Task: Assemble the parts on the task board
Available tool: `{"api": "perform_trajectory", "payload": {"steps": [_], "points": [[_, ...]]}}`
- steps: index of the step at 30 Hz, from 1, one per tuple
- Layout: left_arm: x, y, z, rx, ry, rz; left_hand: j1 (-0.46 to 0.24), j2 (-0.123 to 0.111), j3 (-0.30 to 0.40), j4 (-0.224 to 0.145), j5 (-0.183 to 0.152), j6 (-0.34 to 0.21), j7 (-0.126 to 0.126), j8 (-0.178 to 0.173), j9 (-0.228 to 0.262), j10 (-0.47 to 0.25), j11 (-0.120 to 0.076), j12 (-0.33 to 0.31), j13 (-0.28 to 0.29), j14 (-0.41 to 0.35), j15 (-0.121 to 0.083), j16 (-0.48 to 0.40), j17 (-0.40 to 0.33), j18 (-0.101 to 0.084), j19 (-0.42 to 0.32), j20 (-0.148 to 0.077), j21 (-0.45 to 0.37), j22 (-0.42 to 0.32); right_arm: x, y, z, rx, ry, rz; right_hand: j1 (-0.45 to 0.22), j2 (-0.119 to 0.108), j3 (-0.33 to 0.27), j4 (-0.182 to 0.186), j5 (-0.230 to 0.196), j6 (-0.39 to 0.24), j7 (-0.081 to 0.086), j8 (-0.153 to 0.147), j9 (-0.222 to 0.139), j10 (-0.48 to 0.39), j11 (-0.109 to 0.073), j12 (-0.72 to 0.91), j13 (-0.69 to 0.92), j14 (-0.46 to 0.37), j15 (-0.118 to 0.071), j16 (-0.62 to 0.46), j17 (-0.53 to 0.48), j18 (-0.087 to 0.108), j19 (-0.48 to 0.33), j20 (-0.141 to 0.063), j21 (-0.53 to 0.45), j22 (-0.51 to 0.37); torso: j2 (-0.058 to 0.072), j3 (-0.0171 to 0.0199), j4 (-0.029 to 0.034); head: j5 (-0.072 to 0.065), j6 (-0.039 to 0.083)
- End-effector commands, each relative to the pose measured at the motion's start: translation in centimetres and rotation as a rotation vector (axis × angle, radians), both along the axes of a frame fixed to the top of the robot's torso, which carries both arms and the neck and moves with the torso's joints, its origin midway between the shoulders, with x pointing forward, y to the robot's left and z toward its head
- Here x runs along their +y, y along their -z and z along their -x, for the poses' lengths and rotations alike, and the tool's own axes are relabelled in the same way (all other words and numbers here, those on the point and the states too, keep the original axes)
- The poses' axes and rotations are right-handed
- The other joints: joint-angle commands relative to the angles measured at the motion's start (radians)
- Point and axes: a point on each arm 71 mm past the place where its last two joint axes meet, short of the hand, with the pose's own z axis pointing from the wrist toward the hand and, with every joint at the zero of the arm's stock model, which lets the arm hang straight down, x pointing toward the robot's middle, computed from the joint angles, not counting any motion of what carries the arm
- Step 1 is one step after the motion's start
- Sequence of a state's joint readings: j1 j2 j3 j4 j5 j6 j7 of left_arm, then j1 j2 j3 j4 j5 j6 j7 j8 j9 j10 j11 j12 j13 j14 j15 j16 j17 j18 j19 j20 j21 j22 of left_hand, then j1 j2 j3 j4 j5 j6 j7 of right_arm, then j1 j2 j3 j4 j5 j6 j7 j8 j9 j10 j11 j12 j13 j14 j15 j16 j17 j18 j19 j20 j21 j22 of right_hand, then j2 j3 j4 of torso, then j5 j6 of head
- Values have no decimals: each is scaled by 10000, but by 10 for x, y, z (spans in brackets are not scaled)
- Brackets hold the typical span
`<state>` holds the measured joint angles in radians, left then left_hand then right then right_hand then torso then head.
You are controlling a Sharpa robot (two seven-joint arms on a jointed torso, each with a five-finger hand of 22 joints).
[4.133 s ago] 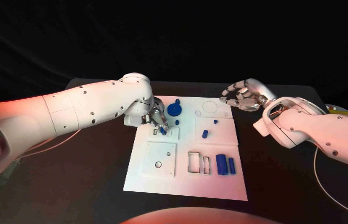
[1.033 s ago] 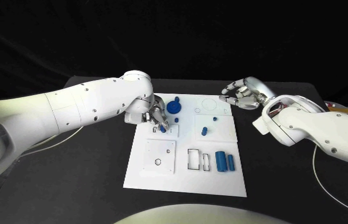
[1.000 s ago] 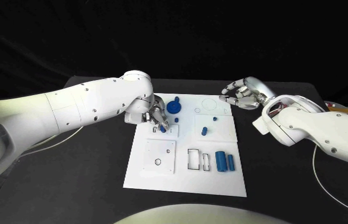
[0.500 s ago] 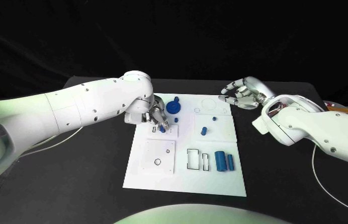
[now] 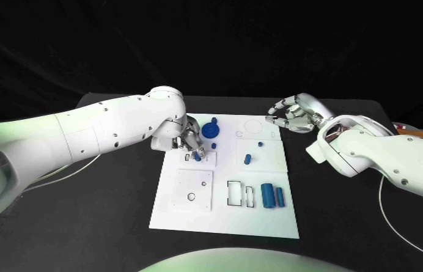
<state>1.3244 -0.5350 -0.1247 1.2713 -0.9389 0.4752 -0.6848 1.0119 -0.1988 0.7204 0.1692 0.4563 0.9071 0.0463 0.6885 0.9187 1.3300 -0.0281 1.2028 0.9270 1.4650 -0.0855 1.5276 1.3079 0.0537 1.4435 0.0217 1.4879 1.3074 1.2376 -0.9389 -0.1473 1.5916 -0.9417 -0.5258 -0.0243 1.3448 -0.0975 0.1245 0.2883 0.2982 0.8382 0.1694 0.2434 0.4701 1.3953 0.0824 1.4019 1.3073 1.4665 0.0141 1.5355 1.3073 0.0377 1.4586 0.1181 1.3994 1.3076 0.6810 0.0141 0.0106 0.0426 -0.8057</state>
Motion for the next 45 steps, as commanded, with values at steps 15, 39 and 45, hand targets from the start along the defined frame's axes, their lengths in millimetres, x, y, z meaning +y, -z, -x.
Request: {"api": "perform_trajectory", "payload": {"steps": [15,39,45], "points": [[3,18,5,177,-158,-304,-45,66,908,-1128,-55,1,-97,-288,-3,-41,-65,24,-52,868,-25,32,1986,-103,35,44,-71,843,1,1,1,34,-130,40,-81,-11,6,1,31,0,-46,47,11,-44,-5,-41,612,736,-47,-59,1305,94,-24,-22,-41,1472,8,0,0,-8,-6],[5,18,5,270,-36,-422,-475,-119,-1153,285,-63,312,-103,-661,-84,-128,-57,72,-64,868,-22,33,1991,-102,49,41,-119,839,-1,0,1,-1,-80,29,-97,-13,5,7,30,-21,-44,52,10,-51,-3,-47,607,730,-47,-70,1280,98,-35,-24,-65,1460,7,-2,-1,-17,-18],[5,18,5,282,-13,-452,-474,-155,-1369,429,-61,337,-102,-683,-76,-129,-56,84,-52,868,-21,34,1993,-103,54,42,-120,844,-1,0,1,-7,-69,32,-108,-18,1,9,27,-31,-42,53,10,-67,-2,-62,590,729,-47,-73,1273,102,-42,-24,-80,1451,4,-6,4,-28,-21]]}}
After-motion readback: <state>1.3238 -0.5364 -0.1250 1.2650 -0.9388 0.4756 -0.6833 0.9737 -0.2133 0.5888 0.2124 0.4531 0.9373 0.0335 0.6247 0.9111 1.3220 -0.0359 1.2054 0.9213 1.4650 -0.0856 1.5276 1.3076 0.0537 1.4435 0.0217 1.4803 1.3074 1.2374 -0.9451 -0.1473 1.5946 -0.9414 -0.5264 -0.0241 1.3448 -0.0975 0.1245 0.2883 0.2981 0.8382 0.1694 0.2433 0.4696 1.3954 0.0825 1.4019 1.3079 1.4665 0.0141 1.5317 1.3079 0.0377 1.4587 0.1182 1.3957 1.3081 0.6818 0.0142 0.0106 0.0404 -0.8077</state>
